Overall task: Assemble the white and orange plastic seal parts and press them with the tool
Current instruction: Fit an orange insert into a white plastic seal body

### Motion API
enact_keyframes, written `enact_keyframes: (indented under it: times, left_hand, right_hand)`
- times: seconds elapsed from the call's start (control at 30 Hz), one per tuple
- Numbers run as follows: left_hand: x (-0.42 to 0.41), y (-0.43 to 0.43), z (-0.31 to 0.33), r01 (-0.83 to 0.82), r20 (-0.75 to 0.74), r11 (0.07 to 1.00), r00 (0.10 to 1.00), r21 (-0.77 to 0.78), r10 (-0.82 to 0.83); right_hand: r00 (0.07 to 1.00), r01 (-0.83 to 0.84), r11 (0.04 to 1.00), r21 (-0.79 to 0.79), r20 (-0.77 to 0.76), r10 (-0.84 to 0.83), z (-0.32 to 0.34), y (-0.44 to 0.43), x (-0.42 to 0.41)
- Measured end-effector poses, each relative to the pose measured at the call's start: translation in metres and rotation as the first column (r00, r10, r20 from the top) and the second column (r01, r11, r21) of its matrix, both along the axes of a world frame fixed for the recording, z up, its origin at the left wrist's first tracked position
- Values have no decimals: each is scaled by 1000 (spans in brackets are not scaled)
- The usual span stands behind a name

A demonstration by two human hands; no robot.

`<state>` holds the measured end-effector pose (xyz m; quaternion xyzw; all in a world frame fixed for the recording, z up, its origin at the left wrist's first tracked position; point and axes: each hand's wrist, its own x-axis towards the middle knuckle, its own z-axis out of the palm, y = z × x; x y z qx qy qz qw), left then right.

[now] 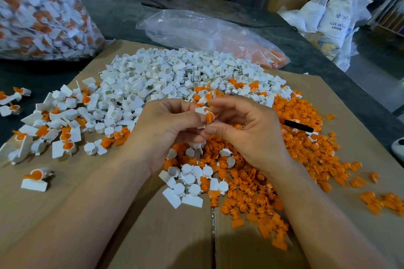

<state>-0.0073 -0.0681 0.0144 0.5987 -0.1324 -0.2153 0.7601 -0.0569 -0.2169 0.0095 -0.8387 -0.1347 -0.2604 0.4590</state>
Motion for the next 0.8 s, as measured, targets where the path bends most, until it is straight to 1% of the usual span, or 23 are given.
enact_keyframes:
  times: [0.1,0.3,0.43,0.5,0.6,0.8]
  left_hand:
    - [0,0,0,-7,11,1000,1000,8,7]
    - [0,1,0,-32,43,999,999,38,30]
    - [-1,1,2,-21,-15,999,1000,36,21]
    - [-1,1,3,-34,-36,998,999,58,37]
    - [-1,1,3,-72,-28,993,997,95,74]
    - [-1,2,4,-80,-20,992,996,102,82]
  right_hand:
    - [1000,1,1000,5,-18,-1,0,-1,0]
    - [1000,-25,1000,10,8,25,1,0,0]
    - [1000,-27,999,19,-6,27,0,0,0]
    - [999,-24,1000,12,-22,24,1,1,0]
    - [999,-23,1000,4,-44,24,1,0,0]
    - [999,-14,1000,-8,-46,13,0,-1,1]
